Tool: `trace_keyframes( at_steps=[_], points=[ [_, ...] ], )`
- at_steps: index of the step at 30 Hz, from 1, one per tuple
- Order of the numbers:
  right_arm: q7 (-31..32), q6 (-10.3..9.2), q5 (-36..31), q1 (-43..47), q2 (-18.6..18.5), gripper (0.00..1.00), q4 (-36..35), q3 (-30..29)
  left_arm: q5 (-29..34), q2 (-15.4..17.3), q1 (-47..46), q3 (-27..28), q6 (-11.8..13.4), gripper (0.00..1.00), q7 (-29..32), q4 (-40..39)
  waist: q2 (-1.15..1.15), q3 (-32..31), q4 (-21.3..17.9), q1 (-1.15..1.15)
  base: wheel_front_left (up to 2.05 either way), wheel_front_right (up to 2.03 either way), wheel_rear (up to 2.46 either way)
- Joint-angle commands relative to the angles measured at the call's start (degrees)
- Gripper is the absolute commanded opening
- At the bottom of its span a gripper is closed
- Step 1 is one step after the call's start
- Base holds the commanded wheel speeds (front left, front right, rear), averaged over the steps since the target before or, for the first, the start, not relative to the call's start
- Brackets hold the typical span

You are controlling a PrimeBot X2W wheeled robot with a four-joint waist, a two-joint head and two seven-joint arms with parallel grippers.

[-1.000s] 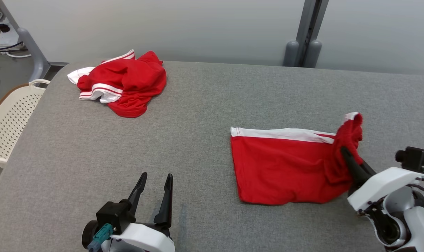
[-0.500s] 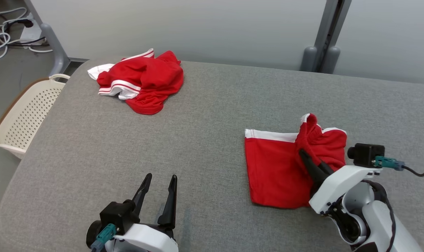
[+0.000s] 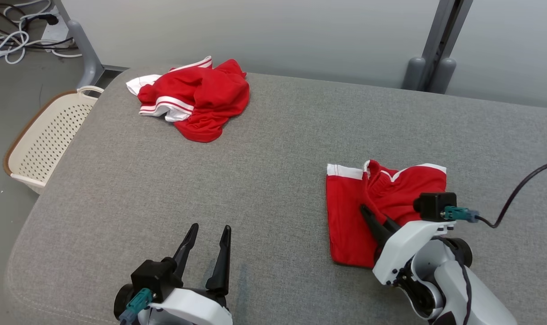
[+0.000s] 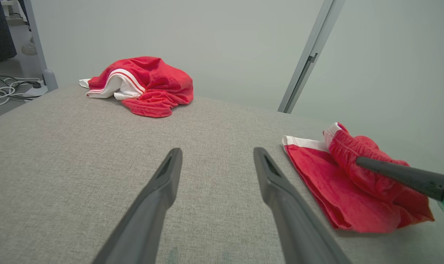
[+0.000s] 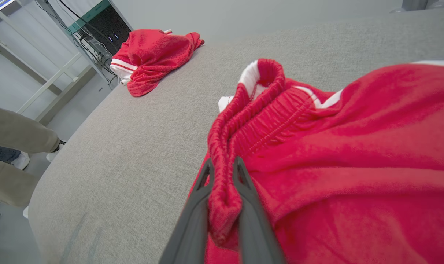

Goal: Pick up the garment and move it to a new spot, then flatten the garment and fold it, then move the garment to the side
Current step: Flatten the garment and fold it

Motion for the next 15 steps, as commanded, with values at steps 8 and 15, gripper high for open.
trace_keyframes(
  at_steps=[8,15],
  points=[
    [-3.95,0.03,-0.23,-2.55,0.64,0.41,5.55,4.31,-0.35,0.19,-1.22,-0.14,0.56,1.00,-0.09,-0.07,0.00,0.48,0.03,0.00,0.00,0.00,0.00],
    [-6.29,0.03,0.48,-3.50,0.75,1.00,7.41,9.22,-0.30,0.18,-1.31,0.06,0.38,1.00,-0.09,-0.01,0.00,0.52,-0.31,0.00,0.00,0.00,0.00]
  ],
)
